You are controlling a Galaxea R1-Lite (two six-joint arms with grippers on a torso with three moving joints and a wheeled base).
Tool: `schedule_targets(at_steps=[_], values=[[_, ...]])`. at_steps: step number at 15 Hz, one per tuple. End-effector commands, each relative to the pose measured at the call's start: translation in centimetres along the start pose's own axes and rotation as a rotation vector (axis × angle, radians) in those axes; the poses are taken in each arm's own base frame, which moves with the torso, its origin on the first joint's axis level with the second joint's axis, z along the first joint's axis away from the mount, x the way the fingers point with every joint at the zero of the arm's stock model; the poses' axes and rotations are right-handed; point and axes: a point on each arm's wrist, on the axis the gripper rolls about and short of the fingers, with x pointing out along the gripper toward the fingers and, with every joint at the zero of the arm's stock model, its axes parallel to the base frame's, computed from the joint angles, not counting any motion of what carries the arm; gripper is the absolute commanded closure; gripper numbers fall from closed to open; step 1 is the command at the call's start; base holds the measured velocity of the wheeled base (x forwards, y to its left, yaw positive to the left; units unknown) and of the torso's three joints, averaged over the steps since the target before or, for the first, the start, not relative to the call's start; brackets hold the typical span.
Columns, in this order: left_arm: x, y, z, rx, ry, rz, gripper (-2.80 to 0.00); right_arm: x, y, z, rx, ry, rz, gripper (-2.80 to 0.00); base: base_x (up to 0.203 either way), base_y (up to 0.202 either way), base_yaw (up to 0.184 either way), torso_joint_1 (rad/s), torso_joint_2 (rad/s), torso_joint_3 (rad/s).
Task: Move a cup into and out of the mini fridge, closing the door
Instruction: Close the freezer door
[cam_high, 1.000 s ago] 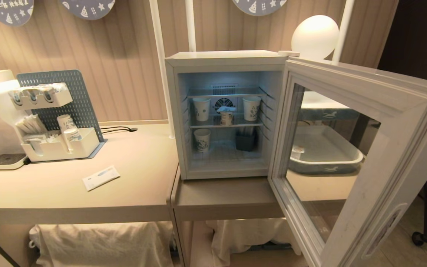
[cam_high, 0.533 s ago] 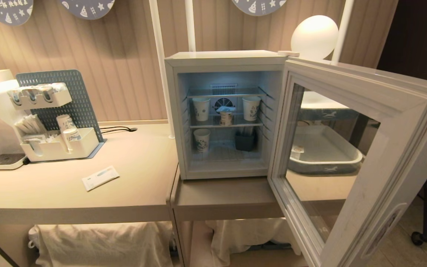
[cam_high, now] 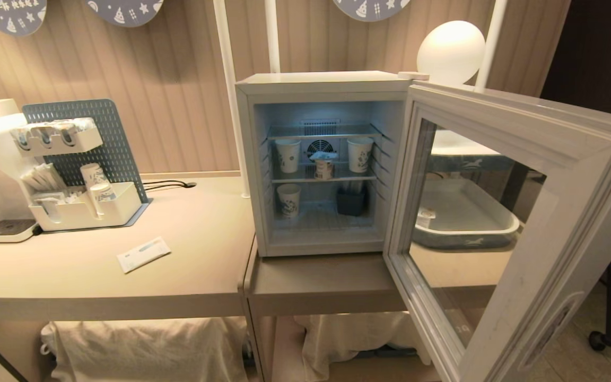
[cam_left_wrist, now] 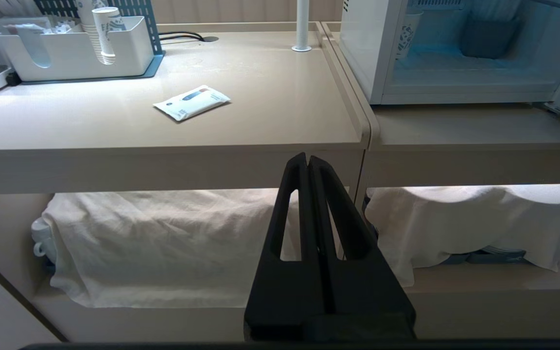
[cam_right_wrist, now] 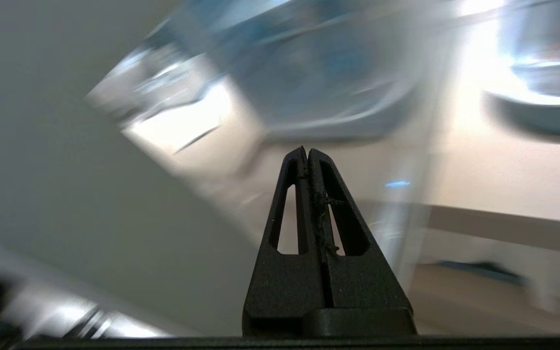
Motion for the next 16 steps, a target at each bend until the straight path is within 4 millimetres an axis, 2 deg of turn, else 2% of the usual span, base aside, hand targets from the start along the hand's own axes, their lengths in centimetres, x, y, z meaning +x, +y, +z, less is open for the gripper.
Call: schedule_targets(at_steps=[1, 4, 8, 10, 16], values=[[0.0, 0.0, 0.0, 0.0, 0.0, 0.001, 0.0, 0.9, -2.7, -0.4, 0.082, 0.12, 0.267, 0.0, 0.0, 0.0, 0.0, 0.0, 0.0, 0.0], [0.0, 0.0, 0.0, 0.0, 0.0, 0.001, 0.0, 3.2, -2.7, -0.5, 0.078, 0.139, 0.233, 0.0, 0.0, 0.0, 0.0, 0.0, 0.0, 0.0], [0.0, 0.0, 0.0, 0.0, 0.0, 0.001, 0.0, 8.7, -2.1, -1.3, 0.052, 0.161, 0.087, 0.0, 0.0, 0.0, 0.0, 0.0, 0.0, 0.0], [0.0, 0.0, 0.0, 0.0, 0.0, 0.001, 0.0, 11.2, -1.1, -1.6, 0.024, 0.159, 0.044, 0.0, 0.0, 0.0, 0.0, 0.0, 0.0, 0.0], [0.0, 0.0, 0.0, -0.002, 0.0, 0.001, 0.0, 20.9, 2.8, -3.2, -0.079, 0.111, -0.172, 0.0, 0.0, 0.0, 0.0, 0.0, 0.0, 0.0]])
